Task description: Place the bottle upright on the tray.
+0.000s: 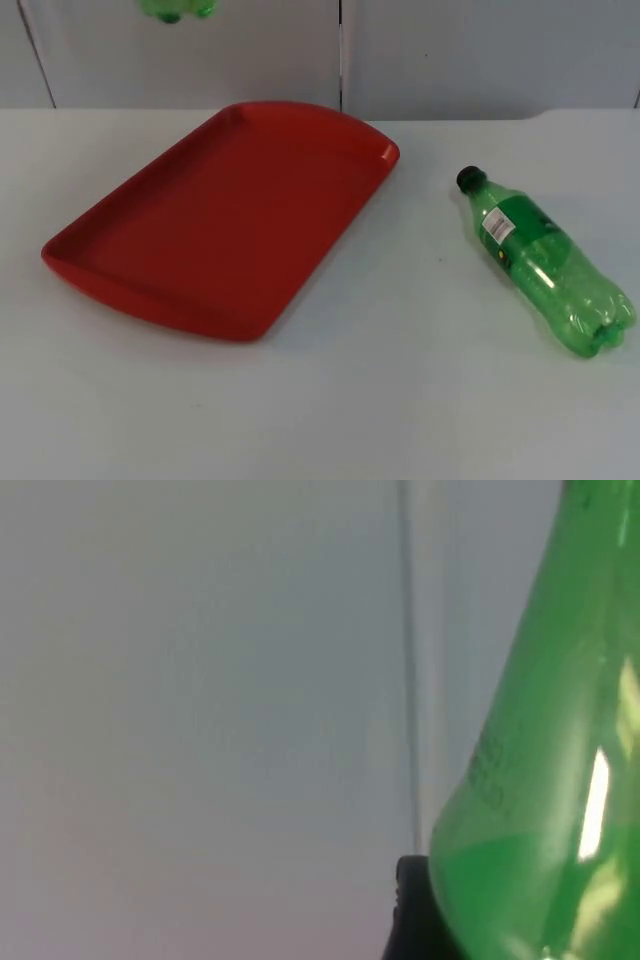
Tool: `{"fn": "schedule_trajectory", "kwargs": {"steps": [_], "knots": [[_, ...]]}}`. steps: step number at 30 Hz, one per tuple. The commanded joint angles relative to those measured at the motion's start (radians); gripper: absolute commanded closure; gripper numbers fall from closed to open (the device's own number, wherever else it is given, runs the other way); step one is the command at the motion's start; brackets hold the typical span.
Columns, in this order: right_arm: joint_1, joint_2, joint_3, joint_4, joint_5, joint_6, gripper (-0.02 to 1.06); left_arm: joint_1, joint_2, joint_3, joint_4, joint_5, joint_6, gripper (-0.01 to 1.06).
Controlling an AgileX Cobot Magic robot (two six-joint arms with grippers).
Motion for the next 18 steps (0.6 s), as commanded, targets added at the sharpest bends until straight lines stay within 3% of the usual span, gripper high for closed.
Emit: {"fn": "schedule_trajectory", "kwargs": {"steps": [1,5,10,18], "knots": [[-0.007,-0.004,0.003,0.010,-0.005,0.002,-0.01,0.024,0.026,0.006,0.002,-0.024,0.006,1.05],[-0.007,-0.004,0.003,0.010,-0.005,0.002,-0.01,0.034,0.052,0.006,-0.014,-0.040,0.006,1.05],[-0.007,-0.004,0.003,0.010,-0.005,0.002,-0.01,0.041,0.108,0.006,0.010,-0.130,0.020,1.05],[-0.007,-0.004,0.003,0.010,-0.005,0.002,-0.01,0.041,0.261,0.004,0.049,-0.390,0.051,1.05]]}}
